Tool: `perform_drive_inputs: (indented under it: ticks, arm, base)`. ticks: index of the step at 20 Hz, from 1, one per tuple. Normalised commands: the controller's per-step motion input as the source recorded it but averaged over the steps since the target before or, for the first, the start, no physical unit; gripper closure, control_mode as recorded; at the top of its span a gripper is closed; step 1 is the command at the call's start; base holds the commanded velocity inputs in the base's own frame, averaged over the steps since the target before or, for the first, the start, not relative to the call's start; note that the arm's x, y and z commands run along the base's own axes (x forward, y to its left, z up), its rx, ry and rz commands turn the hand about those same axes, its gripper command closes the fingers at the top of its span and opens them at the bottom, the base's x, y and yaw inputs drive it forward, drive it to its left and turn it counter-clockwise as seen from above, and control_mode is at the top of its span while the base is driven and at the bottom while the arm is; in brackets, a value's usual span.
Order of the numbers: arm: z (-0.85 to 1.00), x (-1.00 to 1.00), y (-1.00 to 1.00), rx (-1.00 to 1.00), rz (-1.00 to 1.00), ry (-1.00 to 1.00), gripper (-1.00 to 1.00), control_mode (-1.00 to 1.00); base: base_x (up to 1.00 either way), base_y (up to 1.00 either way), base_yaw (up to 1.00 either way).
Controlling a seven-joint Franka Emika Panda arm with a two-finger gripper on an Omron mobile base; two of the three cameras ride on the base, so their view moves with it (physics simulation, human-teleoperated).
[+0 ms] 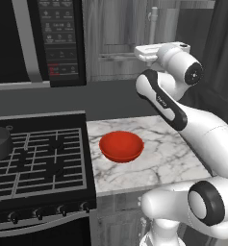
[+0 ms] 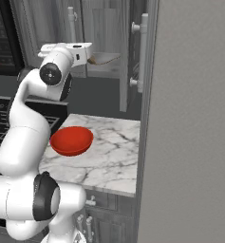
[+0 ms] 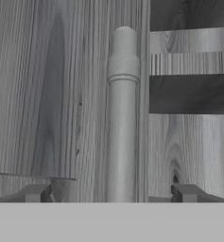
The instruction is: Open the cabinet and move the ladle to the pot. Then close the cabinet.
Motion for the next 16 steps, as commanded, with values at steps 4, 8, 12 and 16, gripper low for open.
perform_drive_inputs:
  ticks: [4, 8, 12, 16]
  arm:
    - [-0.12, 0.28, -0.18, 0.0, 0.0, -0.01, -1.0, -1.0]
    - [-0.1, 0.32, -0.19, 0.0, 0.0, 0.0, -1.0, -1.0]
    - [-0.13, 0.32, -0.04, 0.0, 0.0, 0.0, -1.0, -1.0]
    - [-0.07, 0.15, -0.07, 0.0, 0.0, -0.01, 1.0, -1.0]
  base:
    - [0.0, 0.0, 0.0]
    - [0.0, 0.0, 0.0]
    - [0.0, 0.0, 0.0]
    - [0.0, 0.0, 0.0]
